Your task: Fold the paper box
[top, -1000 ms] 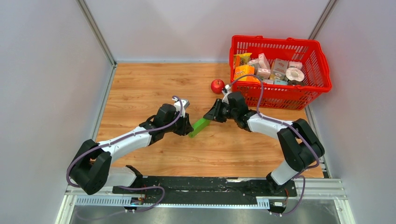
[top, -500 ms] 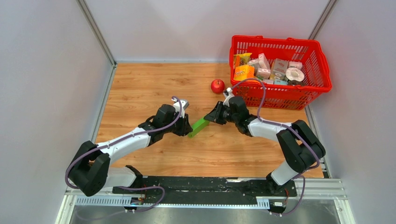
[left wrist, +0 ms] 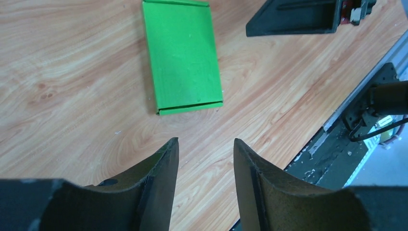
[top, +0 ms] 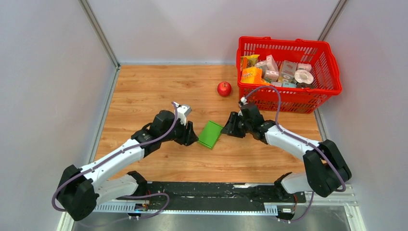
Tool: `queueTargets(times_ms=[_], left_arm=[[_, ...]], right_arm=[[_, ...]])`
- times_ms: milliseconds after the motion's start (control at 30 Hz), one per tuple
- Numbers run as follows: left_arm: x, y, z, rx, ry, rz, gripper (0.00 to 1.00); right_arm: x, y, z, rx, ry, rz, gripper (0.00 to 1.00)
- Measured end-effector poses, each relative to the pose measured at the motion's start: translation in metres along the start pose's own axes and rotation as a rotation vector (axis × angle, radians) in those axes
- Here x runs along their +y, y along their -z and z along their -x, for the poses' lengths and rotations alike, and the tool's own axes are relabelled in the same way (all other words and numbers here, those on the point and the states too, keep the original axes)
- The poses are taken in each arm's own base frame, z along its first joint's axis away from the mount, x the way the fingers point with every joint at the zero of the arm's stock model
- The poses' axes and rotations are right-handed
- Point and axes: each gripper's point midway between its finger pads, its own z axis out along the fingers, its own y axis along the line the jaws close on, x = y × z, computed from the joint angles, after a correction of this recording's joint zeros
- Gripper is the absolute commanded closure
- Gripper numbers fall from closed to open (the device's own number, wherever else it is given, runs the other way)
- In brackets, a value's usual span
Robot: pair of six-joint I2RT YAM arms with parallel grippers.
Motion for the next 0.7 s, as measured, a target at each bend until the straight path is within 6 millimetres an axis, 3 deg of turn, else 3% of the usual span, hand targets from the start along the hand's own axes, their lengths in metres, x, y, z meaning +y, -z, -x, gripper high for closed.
queueTargets(times_ms=[67,133,300,467,600,700], left_arm=[[-0.003,0.005,0.007,-0.010,-0.004,0.002,0.44],[-0.002,0.005,0.012,-0.002,-0.006,0.021,0.36],[0.011,-0.013,0.010,0.066,0.004,0.078,0.35],[0.037,-0.035,-0.006,0.148,0.031,0.166,0.35],[0.054,-0.058,-0.008,0.189,0.058,0.204,0.35],[0.060,-0.073,-0.011,0.206,0.074,0.205,0.40]], right_arm=[[-0.002,0.006,-0.004,0.013,0.003,-0.011,0.48],[-0.002,0.008,-0.006,0.019,0.004,-0.015,0.47],[-0.003,0.005,-0.012,0.052,-0.007,-0.009,0.46],[-0.004,-0.014,-0.023,0.094,-0.038,-0.010,0.46],[-0.006,-0.027,-0.031,0.116,-0.057,-0.018,0.49],[-0.011,-0.035,-0.035,0.129,-0.068,-0.030,0.51]])
